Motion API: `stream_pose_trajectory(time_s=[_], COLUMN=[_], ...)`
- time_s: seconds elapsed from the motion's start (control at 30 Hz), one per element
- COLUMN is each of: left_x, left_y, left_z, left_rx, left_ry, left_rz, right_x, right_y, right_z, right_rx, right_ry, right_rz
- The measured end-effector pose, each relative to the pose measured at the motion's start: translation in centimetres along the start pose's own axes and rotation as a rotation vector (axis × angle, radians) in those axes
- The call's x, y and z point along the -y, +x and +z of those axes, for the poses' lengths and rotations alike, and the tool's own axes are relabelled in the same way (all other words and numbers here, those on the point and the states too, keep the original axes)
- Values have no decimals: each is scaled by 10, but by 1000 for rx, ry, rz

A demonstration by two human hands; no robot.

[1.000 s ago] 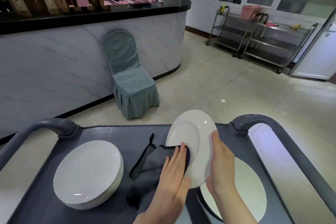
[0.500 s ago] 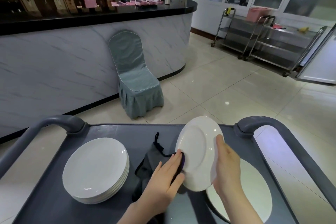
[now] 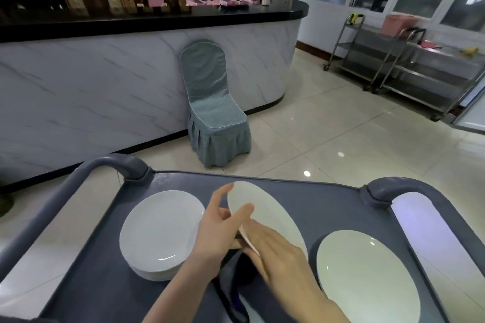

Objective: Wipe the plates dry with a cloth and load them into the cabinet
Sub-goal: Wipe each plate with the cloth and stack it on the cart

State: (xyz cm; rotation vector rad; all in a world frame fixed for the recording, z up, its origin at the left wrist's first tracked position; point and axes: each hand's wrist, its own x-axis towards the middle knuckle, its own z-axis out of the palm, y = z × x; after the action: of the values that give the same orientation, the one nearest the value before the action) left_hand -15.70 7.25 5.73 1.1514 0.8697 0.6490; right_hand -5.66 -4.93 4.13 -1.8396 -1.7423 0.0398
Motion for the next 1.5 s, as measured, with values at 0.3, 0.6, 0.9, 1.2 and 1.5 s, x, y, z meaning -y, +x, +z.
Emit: stream_pose_trajectory(time_s=[0.3,0.6,0.9,1.2,1.5], left_x=[37,54,73,70,84], left_y=[5,0,21,32,40], left_z=[-90,-165,-224,-229,-232], left_rx=[-253,-312,-403,-400,-457], left_ry=[-219,-7,209,265,324], left_rz=[-101,20,-8,7,-54], right_x=[-8,-4,16,13,4], right_y=[37,65,78,86,89], right_z=[34,102,153,175,179], right_rx=[141,-10,-61,-65,-29], right_ry=[67,496,558,541,471], right_rz=[268,829,857,889,845])
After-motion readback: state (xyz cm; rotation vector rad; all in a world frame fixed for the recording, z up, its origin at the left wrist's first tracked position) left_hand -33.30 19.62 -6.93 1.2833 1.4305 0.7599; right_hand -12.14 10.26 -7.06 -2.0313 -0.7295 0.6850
